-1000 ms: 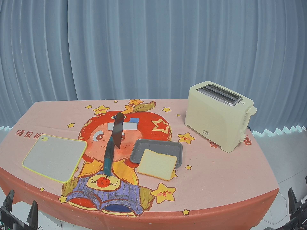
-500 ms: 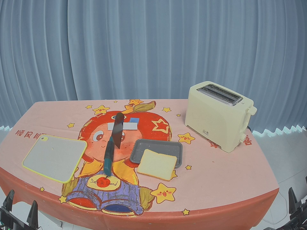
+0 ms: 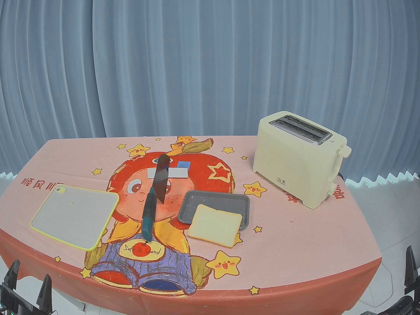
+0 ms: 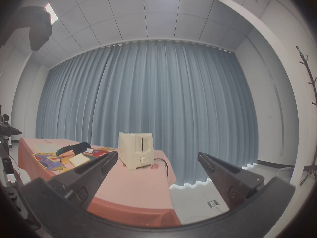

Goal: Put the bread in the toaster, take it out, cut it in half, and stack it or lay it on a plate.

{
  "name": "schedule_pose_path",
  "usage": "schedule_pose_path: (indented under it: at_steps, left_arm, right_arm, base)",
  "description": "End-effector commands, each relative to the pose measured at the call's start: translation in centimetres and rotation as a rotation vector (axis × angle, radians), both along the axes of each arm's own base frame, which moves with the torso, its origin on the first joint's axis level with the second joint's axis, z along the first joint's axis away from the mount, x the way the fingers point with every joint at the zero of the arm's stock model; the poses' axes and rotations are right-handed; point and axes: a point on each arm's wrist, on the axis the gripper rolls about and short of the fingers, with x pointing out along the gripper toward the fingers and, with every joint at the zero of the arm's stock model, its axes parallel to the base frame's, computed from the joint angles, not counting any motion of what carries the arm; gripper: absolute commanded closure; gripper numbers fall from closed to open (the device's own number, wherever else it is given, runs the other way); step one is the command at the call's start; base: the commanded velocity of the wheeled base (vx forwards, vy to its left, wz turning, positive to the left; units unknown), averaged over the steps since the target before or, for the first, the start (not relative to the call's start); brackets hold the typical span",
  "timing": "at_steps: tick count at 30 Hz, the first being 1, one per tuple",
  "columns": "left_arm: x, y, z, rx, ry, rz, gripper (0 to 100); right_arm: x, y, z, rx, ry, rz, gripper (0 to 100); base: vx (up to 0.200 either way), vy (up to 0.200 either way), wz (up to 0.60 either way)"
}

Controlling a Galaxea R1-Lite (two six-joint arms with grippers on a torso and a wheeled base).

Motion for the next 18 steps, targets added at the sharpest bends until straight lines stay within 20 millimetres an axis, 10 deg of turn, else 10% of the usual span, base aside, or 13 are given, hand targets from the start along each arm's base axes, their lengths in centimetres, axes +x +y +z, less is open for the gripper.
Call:
schedule_pose_path:
  at_steps: [1,18]
  left_arm:
    - [0.09,0.0,-0.5,0.0,0.012,0.0,0]
    - [0.09,0.0,-0.5,0.0,0.012,0.0,0]
  right_arm:
    - [0.03,0.0,-0.7,-0.002,0.019,0.003,0]
    - [-0.18,0.26,-1.06,0.007,0.115,0.134,0]
  base:
    - [0.0,0.0,0.0]
    - [0.0,0.0,0.0]
